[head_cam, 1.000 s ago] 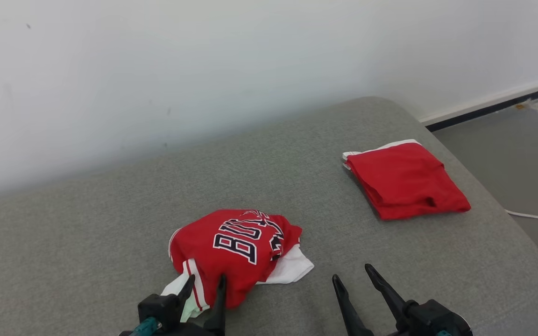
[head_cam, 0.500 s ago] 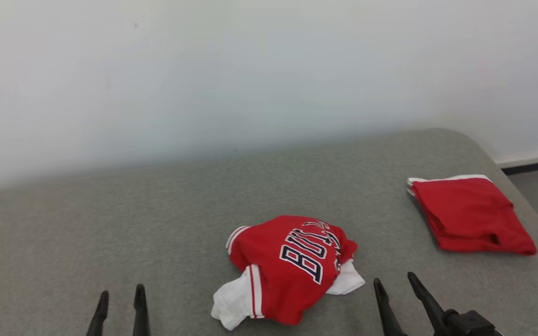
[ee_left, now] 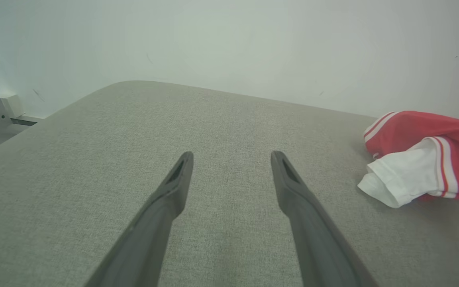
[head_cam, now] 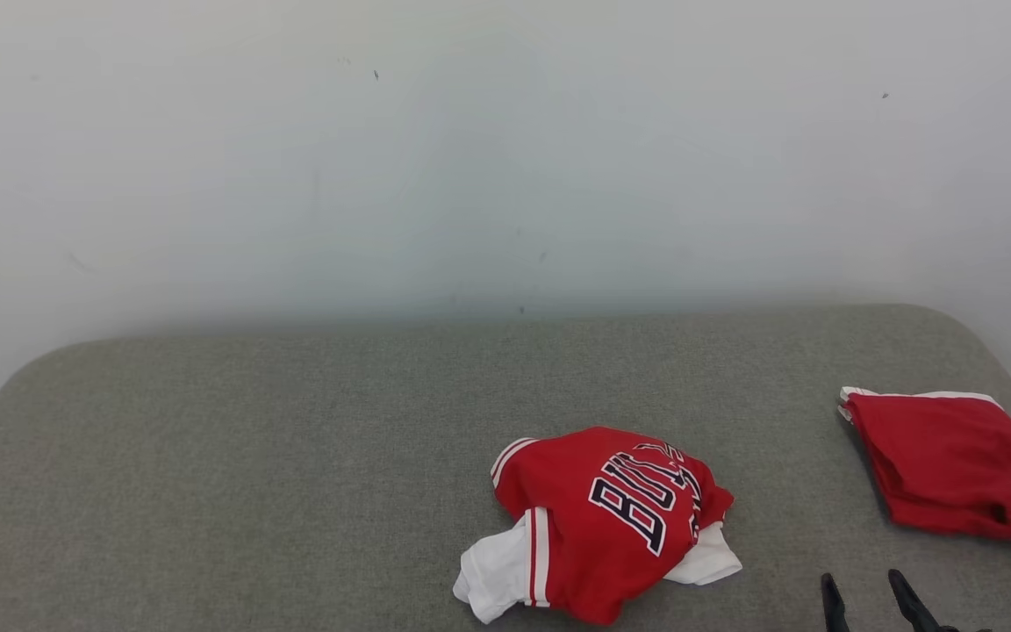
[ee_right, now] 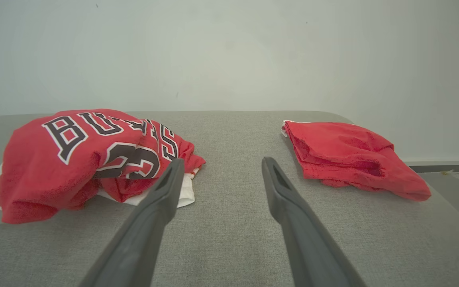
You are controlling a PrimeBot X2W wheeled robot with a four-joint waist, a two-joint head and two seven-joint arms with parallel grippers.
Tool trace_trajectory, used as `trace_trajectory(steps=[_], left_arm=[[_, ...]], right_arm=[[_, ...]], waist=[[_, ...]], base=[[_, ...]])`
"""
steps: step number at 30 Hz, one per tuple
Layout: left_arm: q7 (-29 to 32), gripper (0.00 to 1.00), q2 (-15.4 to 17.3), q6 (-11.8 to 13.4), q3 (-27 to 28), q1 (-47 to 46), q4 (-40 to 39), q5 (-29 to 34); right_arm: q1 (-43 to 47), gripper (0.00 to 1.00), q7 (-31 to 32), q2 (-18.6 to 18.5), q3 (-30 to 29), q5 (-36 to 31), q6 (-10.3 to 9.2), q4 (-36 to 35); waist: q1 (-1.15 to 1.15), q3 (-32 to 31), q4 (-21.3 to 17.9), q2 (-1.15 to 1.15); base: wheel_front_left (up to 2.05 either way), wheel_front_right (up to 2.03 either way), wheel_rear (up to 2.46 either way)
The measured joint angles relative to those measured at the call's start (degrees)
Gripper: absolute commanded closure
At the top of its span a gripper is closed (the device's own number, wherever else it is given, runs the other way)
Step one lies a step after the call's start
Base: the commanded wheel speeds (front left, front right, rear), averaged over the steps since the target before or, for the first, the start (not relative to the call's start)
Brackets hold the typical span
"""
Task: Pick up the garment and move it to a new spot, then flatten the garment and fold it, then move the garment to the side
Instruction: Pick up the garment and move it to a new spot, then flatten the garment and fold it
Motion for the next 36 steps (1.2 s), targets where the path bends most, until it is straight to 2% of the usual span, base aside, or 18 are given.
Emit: trace_trajectory(steps=[5,20,36], left_arm=[[0.00,0.00,0.69,-0.25,-1.49,1.31,1.26,-0.29],[0.00,0.00,1.88,-0.25,-4.21,0.61,1.12,-1.67],[0.00,0.00,1.76,-0.25,-5.23,0.43,0.76,-2.07]], right_arm=[[0.67,0.00,0.18,-0.43,-1.76,-0.80,0.00,0.62],[0.19,0.00,0.13,0.27,0.62,-0.79,0.00,1.71],[-0.55,0.00,0.13,0.55,1.76,-0.78,0.00,1.75]], waist=[[0.00,-0.38,0.68,0.00],[0.01,0.07,-0.43,0.01],[0.01,0.56,-1.31,0.01]], base=[[0.00,0.00,0.00],[0.00,0.00,0.00],[0.00,0.00,0.00]])
